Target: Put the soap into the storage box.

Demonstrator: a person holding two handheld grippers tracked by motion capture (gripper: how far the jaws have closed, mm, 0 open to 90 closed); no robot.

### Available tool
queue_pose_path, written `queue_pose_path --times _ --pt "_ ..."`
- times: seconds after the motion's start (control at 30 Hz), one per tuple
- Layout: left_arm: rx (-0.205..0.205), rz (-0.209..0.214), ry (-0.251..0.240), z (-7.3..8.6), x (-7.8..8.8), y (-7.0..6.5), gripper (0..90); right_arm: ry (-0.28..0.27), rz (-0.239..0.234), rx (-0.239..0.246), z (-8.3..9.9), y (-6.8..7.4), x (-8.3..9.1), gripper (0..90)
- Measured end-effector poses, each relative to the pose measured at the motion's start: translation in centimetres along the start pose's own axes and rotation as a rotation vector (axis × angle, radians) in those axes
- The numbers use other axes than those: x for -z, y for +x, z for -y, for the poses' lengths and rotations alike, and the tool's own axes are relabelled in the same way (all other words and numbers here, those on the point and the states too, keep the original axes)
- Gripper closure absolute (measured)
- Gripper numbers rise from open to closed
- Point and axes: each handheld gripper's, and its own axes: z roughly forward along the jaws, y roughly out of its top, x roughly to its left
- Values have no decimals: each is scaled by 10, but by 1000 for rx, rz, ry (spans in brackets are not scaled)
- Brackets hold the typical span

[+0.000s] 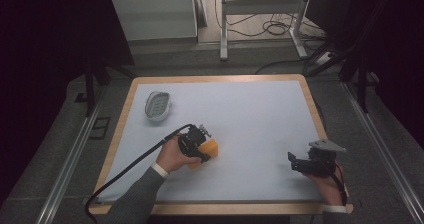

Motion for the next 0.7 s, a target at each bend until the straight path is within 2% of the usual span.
queue_pose_path --times 0.07,0.37,0.7 --pt "-1 7 3 0 0 0 581 -1 2 0 0 0 0 46" --pt "-14 -22 -23 1 1 -1 610 -5 4 -3 0 -1 1 46" --pt "-3 4 -41 1 9 5 610 -9 9 -9 0 -3 3 46"
